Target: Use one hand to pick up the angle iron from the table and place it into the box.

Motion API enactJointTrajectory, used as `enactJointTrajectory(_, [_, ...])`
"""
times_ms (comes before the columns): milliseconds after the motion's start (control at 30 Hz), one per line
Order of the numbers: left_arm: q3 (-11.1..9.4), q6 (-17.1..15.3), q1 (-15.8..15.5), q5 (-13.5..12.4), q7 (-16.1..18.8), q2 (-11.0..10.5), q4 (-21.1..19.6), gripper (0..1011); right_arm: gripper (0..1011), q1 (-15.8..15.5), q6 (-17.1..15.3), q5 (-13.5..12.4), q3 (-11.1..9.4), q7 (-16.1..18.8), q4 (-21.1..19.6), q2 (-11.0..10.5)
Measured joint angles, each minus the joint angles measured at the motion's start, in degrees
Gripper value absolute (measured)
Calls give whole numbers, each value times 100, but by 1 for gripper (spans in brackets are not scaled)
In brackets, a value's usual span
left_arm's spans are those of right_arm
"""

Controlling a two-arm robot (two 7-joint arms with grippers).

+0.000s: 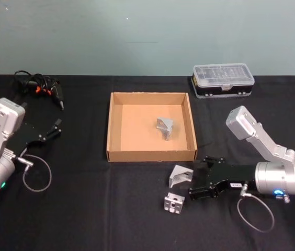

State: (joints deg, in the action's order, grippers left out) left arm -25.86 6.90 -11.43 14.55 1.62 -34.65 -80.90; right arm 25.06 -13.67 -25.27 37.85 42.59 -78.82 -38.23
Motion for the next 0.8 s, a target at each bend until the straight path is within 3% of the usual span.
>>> enactJointTrajectory(533, [0, 0, 0, 0, 0, 0, 0, 1011, 1004, 158, 4, 64, 54, 34, 309, 236])
enactJointTrajectory(800, [0, 0, 0, 0, 0, 0, 0, 1011, 1004, 158, 7, 58, 50, 33, 312, 235])
